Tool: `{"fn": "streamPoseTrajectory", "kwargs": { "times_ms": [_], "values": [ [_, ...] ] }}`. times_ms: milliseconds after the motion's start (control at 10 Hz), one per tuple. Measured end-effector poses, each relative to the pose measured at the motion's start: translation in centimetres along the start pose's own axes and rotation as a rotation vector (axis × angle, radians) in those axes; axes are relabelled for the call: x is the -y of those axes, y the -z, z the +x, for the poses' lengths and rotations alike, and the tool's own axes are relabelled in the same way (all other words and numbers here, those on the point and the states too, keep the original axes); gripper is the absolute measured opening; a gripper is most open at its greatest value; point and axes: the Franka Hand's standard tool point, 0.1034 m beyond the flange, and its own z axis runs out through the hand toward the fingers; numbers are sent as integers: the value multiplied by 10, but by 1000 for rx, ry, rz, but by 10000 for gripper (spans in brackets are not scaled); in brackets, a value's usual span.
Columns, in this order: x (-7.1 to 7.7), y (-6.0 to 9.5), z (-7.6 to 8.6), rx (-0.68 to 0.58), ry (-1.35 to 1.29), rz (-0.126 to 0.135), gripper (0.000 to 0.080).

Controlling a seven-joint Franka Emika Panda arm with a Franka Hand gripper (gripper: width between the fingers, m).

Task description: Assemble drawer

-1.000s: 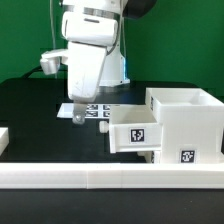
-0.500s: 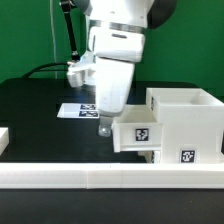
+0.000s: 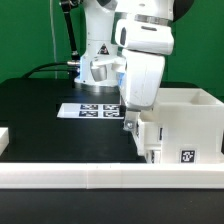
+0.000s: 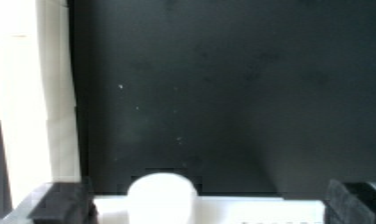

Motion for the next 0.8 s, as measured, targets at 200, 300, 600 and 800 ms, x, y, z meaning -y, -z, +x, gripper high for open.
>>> {"fn": "streamPoseTrajectory", "kwargs": {
  "times_ms": [200, 300, 600, 800],
  "values": [
    [4, -3, 4, -7, -4, -3, 648],
    [4, -3, 4, -6, -5, -1, 648],
    [10, -10, 3, -2, -7, 26, 648],
    [9, -6, 13, 10, 1, 61, 648]
  ]
}}
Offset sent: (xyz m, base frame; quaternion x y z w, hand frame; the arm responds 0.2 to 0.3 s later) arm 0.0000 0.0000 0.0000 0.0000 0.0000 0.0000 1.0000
